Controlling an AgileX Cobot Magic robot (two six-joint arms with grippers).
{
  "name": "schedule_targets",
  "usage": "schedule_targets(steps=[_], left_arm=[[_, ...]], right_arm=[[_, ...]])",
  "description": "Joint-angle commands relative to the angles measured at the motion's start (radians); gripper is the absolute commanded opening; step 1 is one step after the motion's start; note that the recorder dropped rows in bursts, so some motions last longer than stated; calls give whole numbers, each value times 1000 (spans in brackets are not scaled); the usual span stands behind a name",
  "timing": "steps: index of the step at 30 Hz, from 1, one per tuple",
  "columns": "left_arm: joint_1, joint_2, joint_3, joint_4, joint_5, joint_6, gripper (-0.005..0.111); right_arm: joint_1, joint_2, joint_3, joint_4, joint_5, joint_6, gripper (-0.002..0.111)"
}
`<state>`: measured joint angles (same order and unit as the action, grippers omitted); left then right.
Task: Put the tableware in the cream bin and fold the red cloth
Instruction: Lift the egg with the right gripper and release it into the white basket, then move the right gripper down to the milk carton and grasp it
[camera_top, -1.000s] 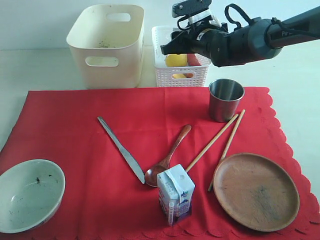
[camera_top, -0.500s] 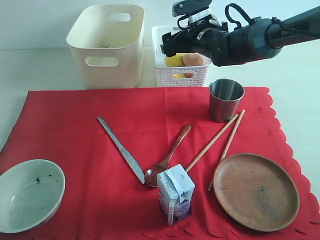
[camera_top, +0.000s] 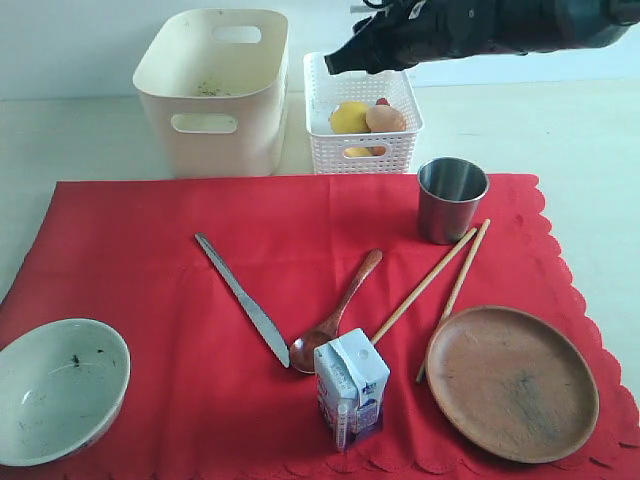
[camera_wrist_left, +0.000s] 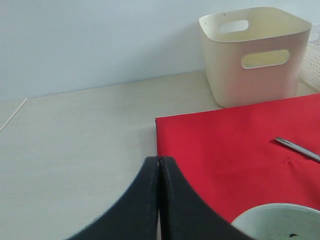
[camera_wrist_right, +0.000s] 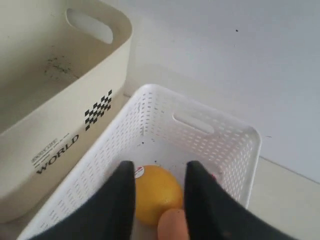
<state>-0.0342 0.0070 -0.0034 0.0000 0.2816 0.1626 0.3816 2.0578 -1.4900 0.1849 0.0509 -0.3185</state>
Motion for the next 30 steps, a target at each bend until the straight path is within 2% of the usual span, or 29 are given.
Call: schedule_targets(steps=[1,3,9,16,24,30], left_arm=[[2,-7,3,0,-7,-6,0],[2,-7,3,0,-7,-6,0],[2,-7,3,0,-7,-6,0],[2,-7,3,0,-7,-6,0],[2,-7,3,0,-7,-6,0],[2,-7,3,0,-7,-6,0]], right_arm=[[-5,-65,-4,-3,125,-7,8],[-5,-91,-4,-3,182,2,0],[-5,-173,8,-3,333,8,0],[-5,-312,132,-3,348,16,0],[-5,-473,153,-1,508,51,0],[-4,-630,211,35,564,61,0]])
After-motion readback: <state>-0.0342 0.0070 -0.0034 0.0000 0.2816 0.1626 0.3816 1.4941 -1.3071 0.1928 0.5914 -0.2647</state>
